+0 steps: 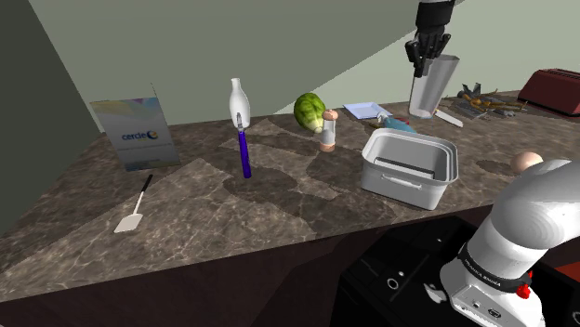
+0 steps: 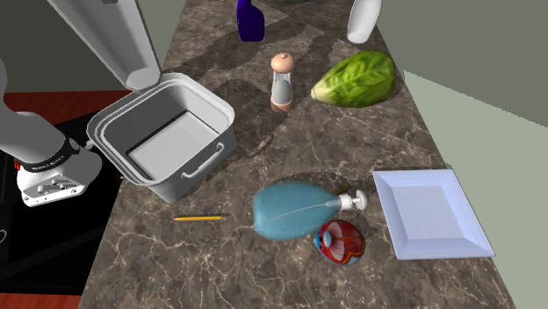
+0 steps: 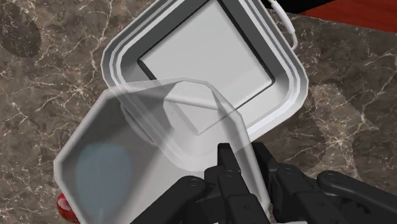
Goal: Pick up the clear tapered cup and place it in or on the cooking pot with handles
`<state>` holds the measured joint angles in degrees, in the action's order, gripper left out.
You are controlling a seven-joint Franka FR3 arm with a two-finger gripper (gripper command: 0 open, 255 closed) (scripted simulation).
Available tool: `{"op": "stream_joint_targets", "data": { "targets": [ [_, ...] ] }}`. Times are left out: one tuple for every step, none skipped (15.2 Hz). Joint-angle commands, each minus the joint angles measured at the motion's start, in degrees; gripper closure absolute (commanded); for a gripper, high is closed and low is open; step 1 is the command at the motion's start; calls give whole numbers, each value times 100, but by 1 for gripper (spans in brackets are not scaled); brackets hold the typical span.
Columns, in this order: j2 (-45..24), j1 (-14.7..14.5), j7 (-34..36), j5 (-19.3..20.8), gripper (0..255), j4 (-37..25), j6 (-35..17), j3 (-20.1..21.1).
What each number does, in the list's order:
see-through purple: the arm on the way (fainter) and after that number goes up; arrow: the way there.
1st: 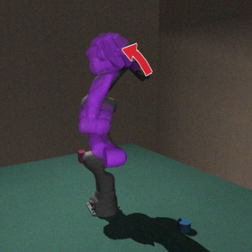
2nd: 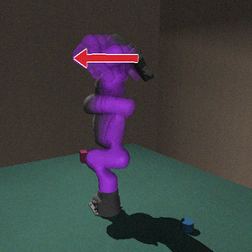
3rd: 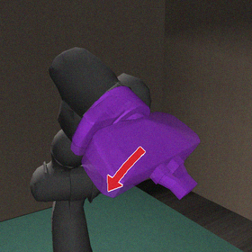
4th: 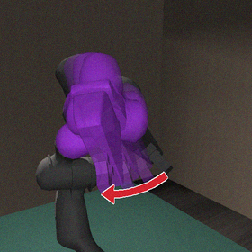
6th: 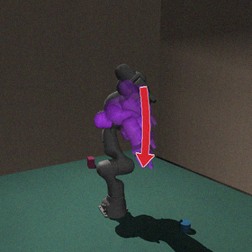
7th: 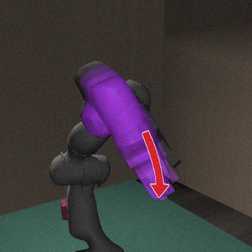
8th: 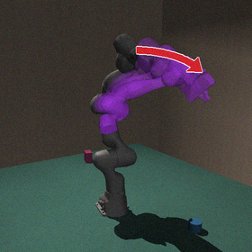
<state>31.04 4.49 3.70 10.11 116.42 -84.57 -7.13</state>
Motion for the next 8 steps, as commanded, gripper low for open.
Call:
{"op": "stream_joint_targets", "data": {
  "targets": [
    [224,-21,128,-30,255,187,58,108],
    [250,-19,137,-27,255,286,-14,105],
    [276,-18,147,-24,255,384,-86,101],
    [300,-16,156,-20,255,481,-158,97],
    [323,-15,165,-17,255,576,-230,93],
    [345,-14,174,-13,255,671,-302,89],
    [366,-13,184,-9,255,764,-374,84],
    [385,-12,193,-5,255,856,-446,80]
  ]
}}
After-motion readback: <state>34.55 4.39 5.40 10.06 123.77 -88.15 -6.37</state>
